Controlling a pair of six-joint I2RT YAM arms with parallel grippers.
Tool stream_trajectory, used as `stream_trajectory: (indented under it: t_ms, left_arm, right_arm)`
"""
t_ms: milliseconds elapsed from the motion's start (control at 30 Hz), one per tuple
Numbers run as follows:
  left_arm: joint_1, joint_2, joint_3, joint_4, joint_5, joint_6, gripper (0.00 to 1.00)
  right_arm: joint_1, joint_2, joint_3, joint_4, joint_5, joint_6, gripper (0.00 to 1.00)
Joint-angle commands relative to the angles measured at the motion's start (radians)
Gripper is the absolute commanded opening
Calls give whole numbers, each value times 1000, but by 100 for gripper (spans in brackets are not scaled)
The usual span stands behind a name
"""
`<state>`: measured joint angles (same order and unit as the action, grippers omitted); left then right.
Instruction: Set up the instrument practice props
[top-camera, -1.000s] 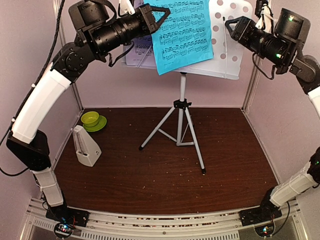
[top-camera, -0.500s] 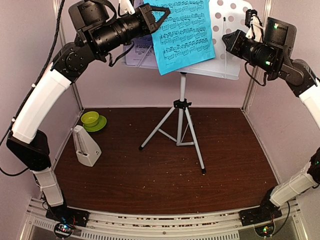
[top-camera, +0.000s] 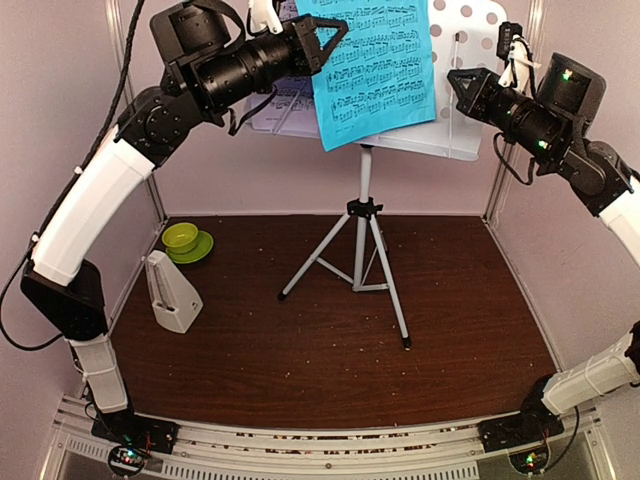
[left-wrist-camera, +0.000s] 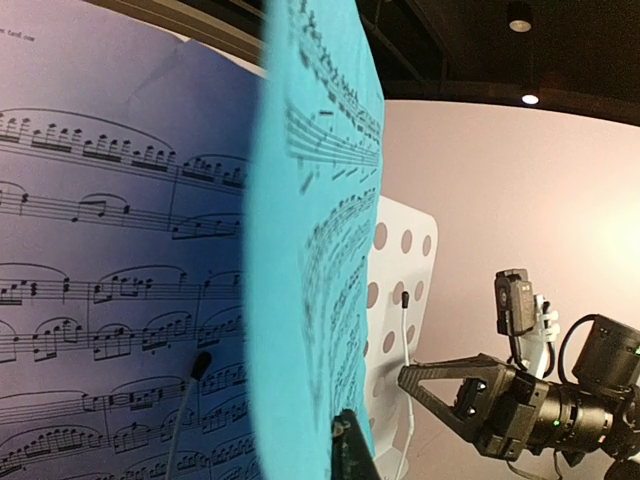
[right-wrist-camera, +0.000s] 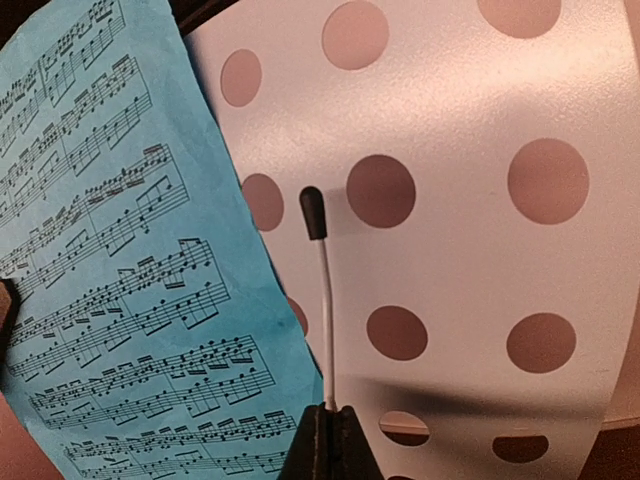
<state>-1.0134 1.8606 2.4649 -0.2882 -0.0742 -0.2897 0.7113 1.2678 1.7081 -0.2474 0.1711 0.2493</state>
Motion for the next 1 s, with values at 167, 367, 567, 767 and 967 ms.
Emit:
stream_trajectory:
  t_ms: [167,367,567,767,967]
  left_arm:
    - [13,62,59,131,69,112,0]
    - [13,128,108,186,135,164,0]
    - [13,154,114,213,149,233,0]
    - [13,175,126,235,170,308,7]
    - [13,212,155,256,199,320,8]
  right_arm:
    - [-5,-33,-23,79,-103,-122,0]
    - [-7,-49,-56,94,-124,-124,0]
    - [-7,-52,-67,98,-149,-136,0]
    - [-9,-45,-69,104,-170,-137,0]
    - [-10,-39,-71,113,-187,-128,0]
